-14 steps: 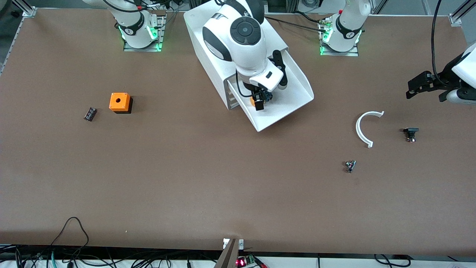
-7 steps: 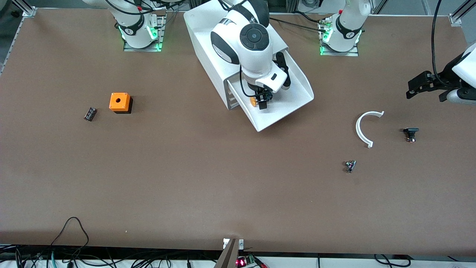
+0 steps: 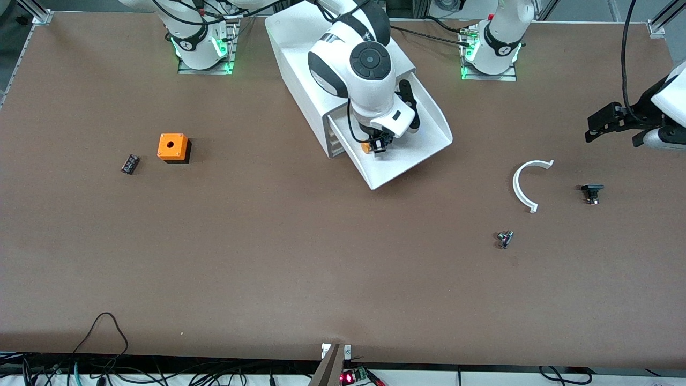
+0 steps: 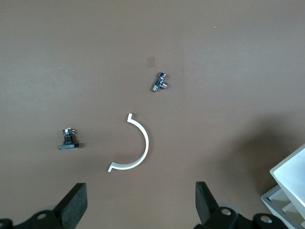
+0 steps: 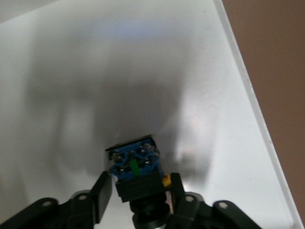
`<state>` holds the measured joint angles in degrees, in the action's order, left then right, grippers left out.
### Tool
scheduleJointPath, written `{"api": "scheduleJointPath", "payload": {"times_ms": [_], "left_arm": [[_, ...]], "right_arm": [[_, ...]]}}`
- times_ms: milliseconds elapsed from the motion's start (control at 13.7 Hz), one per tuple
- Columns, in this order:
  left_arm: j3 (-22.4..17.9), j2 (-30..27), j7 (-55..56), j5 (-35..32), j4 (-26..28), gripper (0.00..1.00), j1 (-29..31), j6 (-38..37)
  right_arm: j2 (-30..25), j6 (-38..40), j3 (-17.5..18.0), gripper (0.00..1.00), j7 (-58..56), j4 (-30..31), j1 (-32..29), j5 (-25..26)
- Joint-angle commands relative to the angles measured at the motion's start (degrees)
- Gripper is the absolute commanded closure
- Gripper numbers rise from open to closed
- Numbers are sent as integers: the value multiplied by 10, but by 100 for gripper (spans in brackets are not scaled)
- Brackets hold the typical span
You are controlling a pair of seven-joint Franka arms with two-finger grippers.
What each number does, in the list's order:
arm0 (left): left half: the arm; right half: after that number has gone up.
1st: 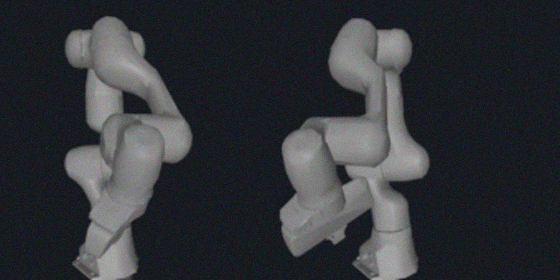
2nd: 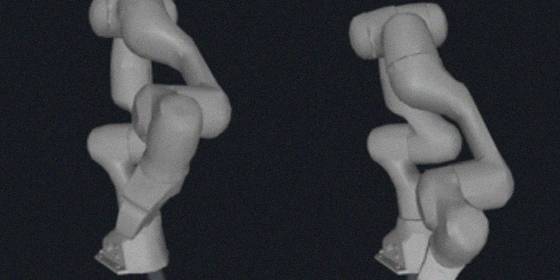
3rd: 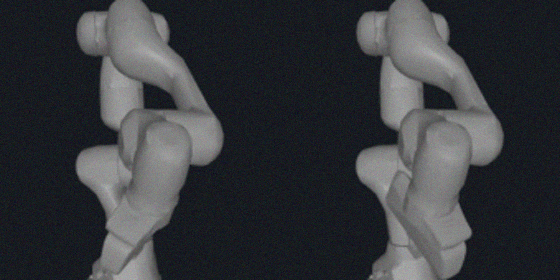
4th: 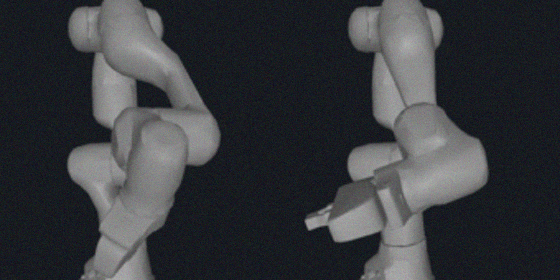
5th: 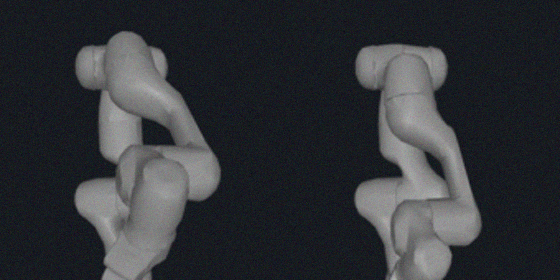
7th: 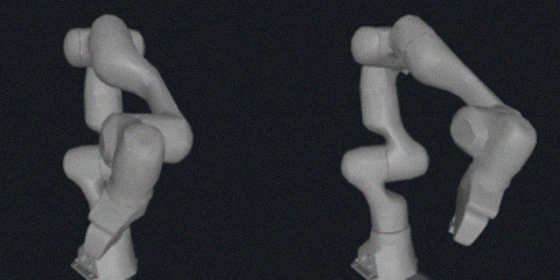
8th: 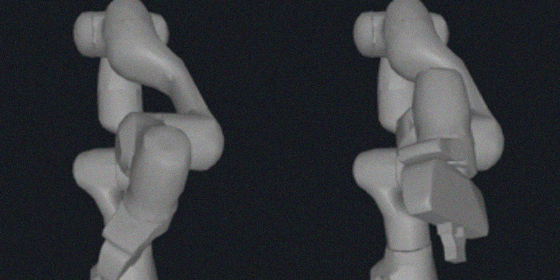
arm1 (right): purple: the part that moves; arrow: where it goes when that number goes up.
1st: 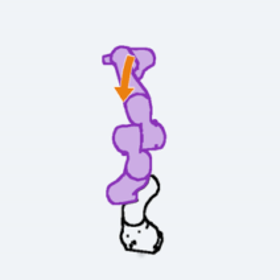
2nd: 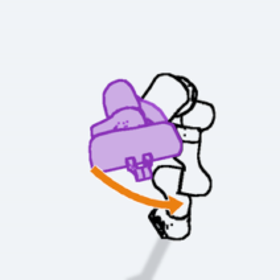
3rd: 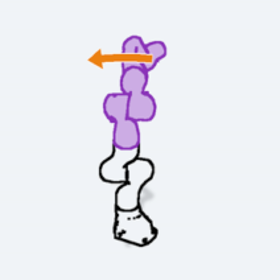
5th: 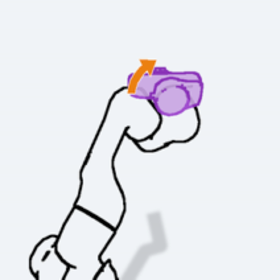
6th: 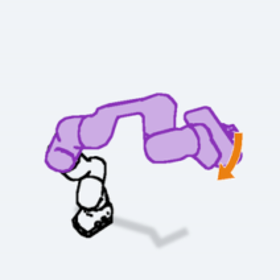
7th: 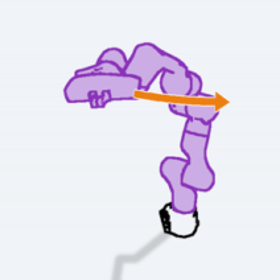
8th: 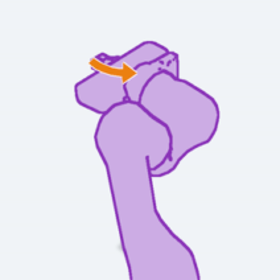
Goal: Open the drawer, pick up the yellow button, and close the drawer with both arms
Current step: 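Lower the right gripper into the drawer and grasp the push-button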
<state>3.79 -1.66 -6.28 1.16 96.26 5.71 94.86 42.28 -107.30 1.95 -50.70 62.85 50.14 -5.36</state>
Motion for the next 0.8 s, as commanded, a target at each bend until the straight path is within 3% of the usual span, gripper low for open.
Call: {"api": "scheduleJointPath", "payload": {"times_ms": [0,219,510,729], "left_arm": [[-1,6,0,-16,-19,0,-2,-13],[-2,7,0,-16,-23,0,-2,-13],[0,9,0,-15,-22,0,-2,-13],[4,14,7,-8,-19,0,-6,-4]], "right_arm": [[0,6,-3,62,-10,-17,0,-9],[-4,-4,-4,76,-40,-17,1,-7],[-35,-2,-5,78,-35,-17,-5,-9],[-70,-4,-4,78,-34,-12,-54,-12]]}}
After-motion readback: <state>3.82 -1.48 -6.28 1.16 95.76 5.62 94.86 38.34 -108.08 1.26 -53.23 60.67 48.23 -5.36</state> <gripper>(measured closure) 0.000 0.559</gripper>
